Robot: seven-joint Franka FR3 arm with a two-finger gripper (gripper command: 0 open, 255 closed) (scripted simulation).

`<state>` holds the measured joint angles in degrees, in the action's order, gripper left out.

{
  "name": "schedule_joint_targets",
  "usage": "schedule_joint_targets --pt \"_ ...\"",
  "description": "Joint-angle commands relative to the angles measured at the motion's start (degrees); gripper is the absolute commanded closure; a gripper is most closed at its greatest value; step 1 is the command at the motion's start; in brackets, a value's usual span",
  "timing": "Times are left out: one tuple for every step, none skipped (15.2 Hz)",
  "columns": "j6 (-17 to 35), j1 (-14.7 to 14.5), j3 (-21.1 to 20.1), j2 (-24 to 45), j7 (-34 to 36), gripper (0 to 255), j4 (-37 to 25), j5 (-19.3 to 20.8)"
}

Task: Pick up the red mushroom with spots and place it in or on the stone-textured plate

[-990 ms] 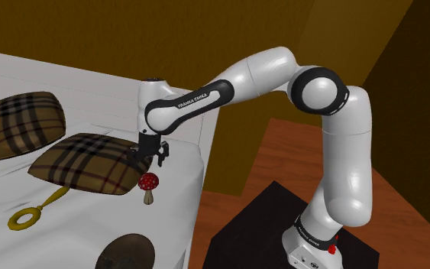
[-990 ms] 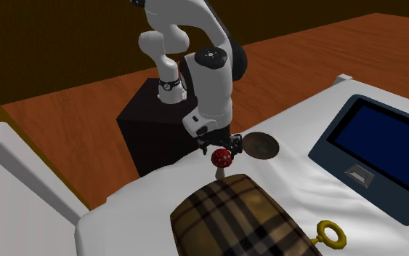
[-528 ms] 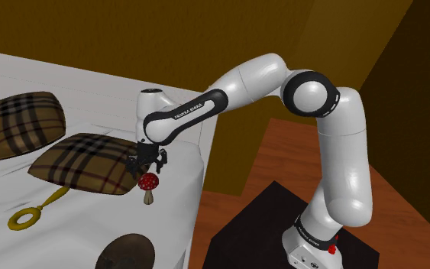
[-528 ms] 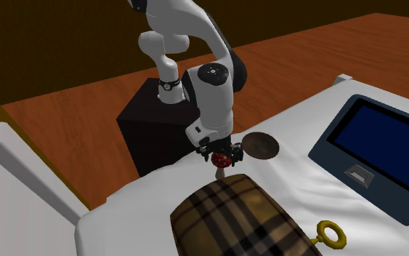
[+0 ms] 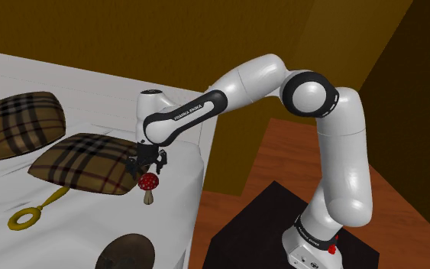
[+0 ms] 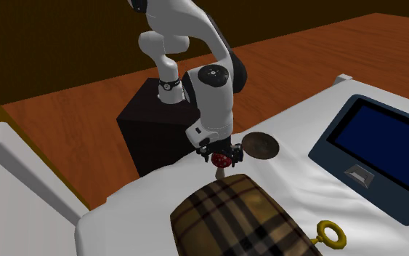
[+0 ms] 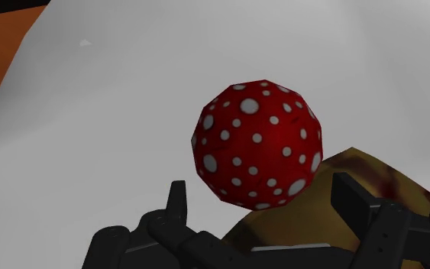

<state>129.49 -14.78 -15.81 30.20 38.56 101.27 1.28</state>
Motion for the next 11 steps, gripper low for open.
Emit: schedule_joint_targets --pt "0.0 0.0 0.0 0.0 0.0 255 0.0 0.0" --pt "0.0 0.0 0.0 0.0 0.0 255 0.0 0.0" --pt "0.0 0.0 0.0 0.0 0.0 255 0.0 0.0" --pt "0.0 0.0 0.0 0.0 0.0 255 0.0 0.0" --pt "0.0 0.0 0.0 0.0 0.0 255 0.0 0.0" --pt "0.0 0.0 0.0 0.1 0.0 255 -0.1 0.0" --pt "0.0 -0.1 0.0 0.2 0.0 255 -0.2 0.0" --pt "0.0 0.0 0.0 0.2 0.0 255 -0.2 0.0" --pt "0.0 0.0 0.0 0.1 0.0 255 -0.1 0.0" --pt "0.0 0.0 0.0 0.0 0.0 255 0.0 0.0" --pt "-0.6 0.1 -0.1 -0.5 0.0 255 -0.1 -0.1"
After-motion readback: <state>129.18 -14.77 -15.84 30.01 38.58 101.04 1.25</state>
